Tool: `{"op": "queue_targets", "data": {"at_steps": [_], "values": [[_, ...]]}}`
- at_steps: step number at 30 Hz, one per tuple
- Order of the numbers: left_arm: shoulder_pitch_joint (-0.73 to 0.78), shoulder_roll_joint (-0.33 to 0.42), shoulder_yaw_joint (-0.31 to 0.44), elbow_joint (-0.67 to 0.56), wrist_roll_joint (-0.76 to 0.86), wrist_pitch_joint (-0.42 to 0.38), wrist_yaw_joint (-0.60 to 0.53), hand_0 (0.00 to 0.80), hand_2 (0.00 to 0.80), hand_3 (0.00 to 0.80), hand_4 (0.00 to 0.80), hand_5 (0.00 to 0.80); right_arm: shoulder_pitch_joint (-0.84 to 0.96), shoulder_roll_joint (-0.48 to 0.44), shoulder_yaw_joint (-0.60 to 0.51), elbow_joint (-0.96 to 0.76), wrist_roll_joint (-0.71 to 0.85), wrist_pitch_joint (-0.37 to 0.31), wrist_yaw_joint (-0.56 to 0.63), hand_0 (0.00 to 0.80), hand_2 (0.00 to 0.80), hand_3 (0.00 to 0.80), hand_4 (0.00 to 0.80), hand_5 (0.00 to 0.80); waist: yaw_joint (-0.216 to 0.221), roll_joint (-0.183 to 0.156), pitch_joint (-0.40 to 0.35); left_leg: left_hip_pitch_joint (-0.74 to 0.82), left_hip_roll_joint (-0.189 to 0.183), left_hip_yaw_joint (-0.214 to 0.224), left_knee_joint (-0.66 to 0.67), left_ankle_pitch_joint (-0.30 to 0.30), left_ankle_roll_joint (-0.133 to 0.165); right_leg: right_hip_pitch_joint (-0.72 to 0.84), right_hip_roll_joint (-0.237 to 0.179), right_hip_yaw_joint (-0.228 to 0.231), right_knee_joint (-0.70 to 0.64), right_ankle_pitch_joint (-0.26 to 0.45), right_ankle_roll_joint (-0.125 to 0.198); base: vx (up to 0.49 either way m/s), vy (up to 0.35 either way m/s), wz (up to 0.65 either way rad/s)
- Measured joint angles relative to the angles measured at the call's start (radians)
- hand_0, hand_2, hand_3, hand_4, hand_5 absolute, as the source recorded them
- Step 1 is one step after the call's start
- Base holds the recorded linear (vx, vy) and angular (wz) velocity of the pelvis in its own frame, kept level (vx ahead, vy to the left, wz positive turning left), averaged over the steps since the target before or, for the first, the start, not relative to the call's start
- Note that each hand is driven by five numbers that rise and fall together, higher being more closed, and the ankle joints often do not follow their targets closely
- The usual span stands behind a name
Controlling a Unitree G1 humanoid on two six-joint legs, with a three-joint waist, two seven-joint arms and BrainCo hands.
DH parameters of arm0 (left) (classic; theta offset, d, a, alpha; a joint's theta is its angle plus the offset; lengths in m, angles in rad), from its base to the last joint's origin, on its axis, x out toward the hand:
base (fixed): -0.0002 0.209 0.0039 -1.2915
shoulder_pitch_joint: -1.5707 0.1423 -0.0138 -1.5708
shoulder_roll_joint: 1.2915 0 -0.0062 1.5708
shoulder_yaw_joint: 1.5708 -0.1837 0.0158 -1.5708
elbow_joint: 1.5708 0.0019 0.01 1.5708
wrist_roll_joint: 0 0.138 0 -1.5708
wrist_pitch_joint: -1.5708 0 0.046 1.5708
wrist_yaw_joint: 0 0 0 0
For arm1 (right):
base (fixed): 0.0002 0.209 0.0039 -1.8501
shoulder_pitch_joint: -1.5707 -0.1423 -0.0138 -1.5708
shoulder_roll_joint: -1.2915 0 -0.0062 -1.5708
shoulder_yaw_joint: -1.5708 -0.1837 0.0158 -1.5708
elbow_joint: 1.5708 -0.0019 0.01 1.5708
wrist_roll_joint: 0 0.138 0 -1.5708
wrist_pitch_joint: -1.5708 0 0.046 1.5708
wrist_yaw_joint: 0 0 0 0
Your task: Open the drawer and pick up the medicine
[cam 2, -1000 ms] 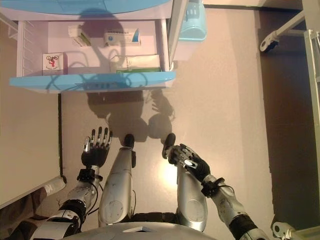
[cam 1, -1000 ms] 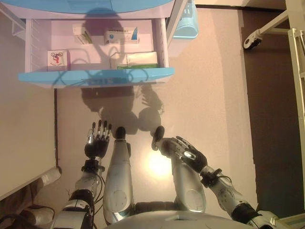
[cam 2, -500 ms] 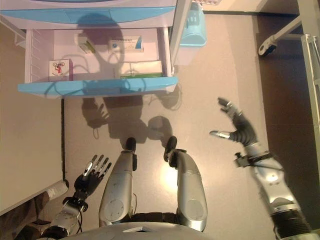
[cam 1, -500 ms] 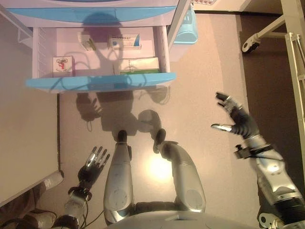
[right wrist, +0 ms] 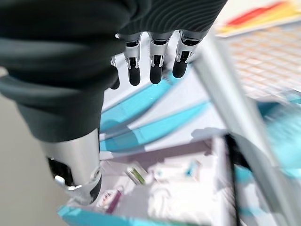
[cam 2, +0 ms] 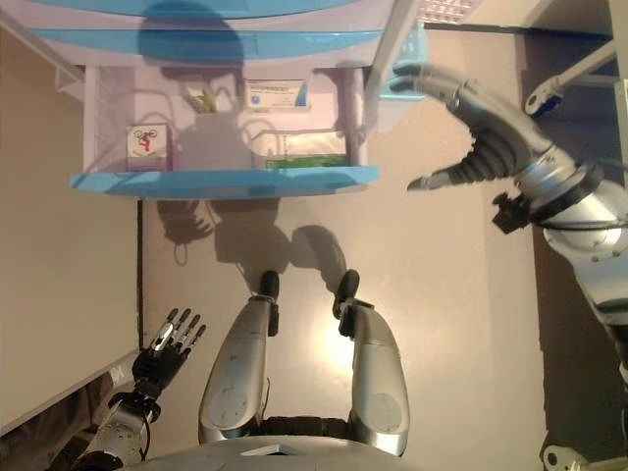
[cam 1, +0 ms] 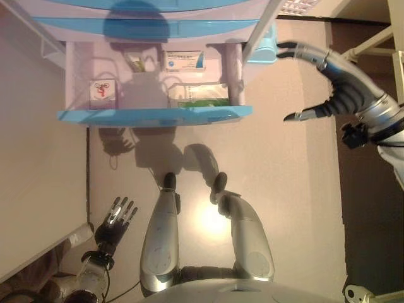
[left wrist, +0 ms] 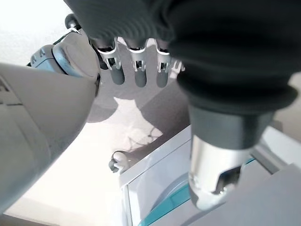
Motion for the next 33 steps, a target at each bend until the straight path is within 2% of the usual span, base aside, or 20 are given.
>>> {"op": "queue_targets", "data": {"at_steps": [7, 13, 16, 20, 22, 26, 29, 33], "values": [[-0.028, 0.006, 0.000, -0.004, 0.021, 0.011, 0.038, 0.000, 0.000, 0.000, 0.000, 0.000, -0.198, 0.022, 0.189, 0.020, 0.000, 0.098, 0.094, 0.000, 0.000, 0.000, 0.000, 0.000, 0.056, 0.001, 0.000, -0.002, -0.017, -0.022, -0.004, 0.004, 0.010, 0.021, -0.012, -0.025, -0.019, 0.006, 0.010, 0.048, -0.006, 0.13], [-0.036, 0.016, -0.001, -0.010, 0.032, 0.033, 0.060, 0.000, 0.000, 0.000, 0.000, 0.000, -0.266, 0.085, 0.302, 0.153, -0.027, 0.176, 0.141, 0.000, 0.000, 0.000, 0.000, 0.000, 0.084, 0.001, 0.000, -0.008, -0.036, -0.046, -0.013, 0.013, 0.018, 0.029, -0.030, -0.052, -0.021, 0.005, 0.013, 0.039, -0.007, 0.16], [-0.037, 0.019, 0.000, -0.012, 0.039, 0.046, 0.065, 0.000, 0.000, 0.000, 0.000, 0.000, -0.315, 0.157, 0.365, 0.278, -0.083, 0.172, 0.141, 0.000, 0.000, 0.000, 0.000, 0.000, 0.098, 0.001, 0.000, -0.002, -0.048, -0.052, -0.019, 0.018, 0.018, 0.035, -0.034, -0.056, -0.021, 0.002, 0.017, 0.050, 0.015, 0.07], [-0.039, 0.019, 0.000, -0.012, 0.039, 0.050, 0.066, 0.000, 0.000, 0.000, 0.000, 0.000, -0.332, 0.186, 0.422, 0.327, -0.118, 0.173, 0.148, 0.000, 0.000, 0.000, 0.000, 0.000, 0.118, 0.002, 0.000, 0.001, -0.051, -0.065, -0.035, 0.030, 0.017, 0.040, -0.042, -0.070, -0.021, 0.000, 0.018, 0.041, 0.011, 0.13], [-0.043, 0.017, -0.002, -0.010, 0.041, 0.061, 0.072, 0.000, 0.000, 0.000, 0.000, 0.000, -0.372, 0.250, 0.451, 0.458, -0.176, 0.152, 0.124, 0.000, 0.000, 0.000, 0.000, 0.000, 0.121, 0.009, 0.001, 0.012, -0.064, -0.075, -0.042, 0.034, 0.018, 0.053, -0.049, -0.078, -0.020, -0.003, 0.022, 0.020, 0.011, 0.16], [-0.060, 0.017, -0.004, -0.021, 0.042, 0.068, 0.076, 0.000, 0.000, 0.000, 0.000, 0.000, -0.389, 0.279, 0.494, 0.633, -0.347, 0.143, -0.015, 0.000, 0.000, 0.000, 0.000, 0.000, 0.152, 0.018, 0.002, 0.018, -0.069, -0.074, -0.064, 0.047, 0.017, 0.054, -0.064, -0.084, -0.020, -0.004, 0.024, 0.015, 0.020, 0.11], [-0.059, 0.017, -0.004, -0.021, 0.041, 0.068, 0.085, 0.000, 0.000, 0.000, 0.000, 0.000, -0.400, 0.279, 0.504, 0.677, -0.496, 0.142, -0.134, 0.000, 0.000, 0.000, 0.000, 0.000, 0.159, 0.025, 0.003, 0.007, -0.069, -0.073, -0.069, 0.055, 0.021, 0.051, -0.070, -0.097, -0.022, -0.005, 0.026, -0.001, 0.029, 0.14], [-0.059, 0.012, -0.004, -0.021, 0.041, 0.070, 0.086, 0.000, 0.000, 0.000, 0.000, 0.000, -0.474, 0.280, 0.545, 0.698, -0.534, 0.153, -0.164, 0.000, 0.000, 0.000, 0.000, 0.000, 0.169, 0.045, 0.006, 0.003, -0.069, -0.076, -0.069, 0.058, 0.024, 0.047, -0.070, -0.101, -0.019, -0.005, 0.026, -0.003, 0.015, 0.02]]}}
